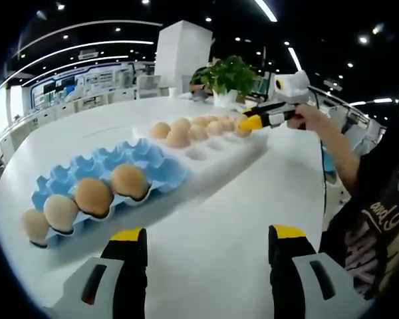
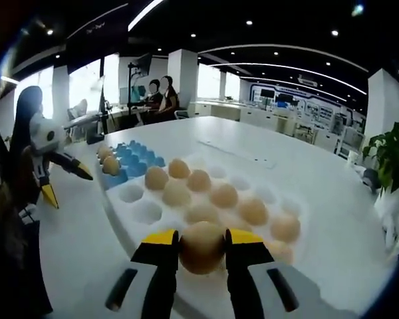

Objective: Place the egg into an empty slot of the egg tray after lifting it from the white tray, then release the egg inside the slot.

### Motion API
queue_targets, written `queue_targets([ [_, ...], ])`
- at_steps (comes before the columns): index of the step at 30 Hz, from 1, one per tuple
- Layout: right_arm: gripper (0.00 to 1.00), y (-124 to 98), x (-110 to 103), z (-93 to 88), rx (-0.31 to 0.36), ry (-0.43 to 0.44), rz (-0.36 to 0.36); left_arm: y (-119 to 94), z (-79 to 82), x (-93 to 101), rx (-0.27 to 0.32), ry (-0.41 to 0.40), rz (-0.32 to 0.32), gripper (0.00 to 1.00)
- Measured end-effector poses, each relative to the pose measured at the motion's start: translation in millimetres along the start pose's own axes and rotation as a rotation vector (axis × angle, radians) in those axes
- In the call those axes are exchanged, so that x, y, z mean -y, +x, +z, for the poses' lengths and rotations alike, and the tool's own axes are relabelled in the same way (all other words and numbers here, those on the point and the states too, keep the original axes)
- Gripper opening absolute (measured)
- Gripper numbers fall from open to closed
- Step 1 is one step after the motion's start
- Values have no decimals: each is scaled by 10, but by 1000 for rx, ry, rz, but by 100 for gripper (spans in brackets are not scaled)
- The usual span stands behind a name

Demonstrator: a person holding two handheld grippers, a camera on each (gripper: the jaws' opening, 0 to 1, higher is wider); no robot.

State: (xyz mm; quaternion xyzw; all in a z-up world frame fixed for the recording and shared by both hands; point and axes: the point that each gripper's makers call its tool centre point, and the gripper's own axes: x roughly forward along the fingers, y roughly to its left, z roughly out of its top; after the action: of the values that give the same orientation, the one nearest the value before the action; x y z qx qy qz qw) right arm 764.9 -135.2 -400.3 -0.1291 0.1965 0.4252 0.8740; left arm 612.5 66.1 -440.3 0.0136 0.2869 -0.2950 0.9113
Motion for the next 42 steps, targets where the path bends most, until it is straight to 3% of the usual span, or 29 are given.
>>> queue_targets([
  [42, 28, 289, -424, 200, 24, -43, 102, -66, -84, -61, -2, -18, 12, 74],
])
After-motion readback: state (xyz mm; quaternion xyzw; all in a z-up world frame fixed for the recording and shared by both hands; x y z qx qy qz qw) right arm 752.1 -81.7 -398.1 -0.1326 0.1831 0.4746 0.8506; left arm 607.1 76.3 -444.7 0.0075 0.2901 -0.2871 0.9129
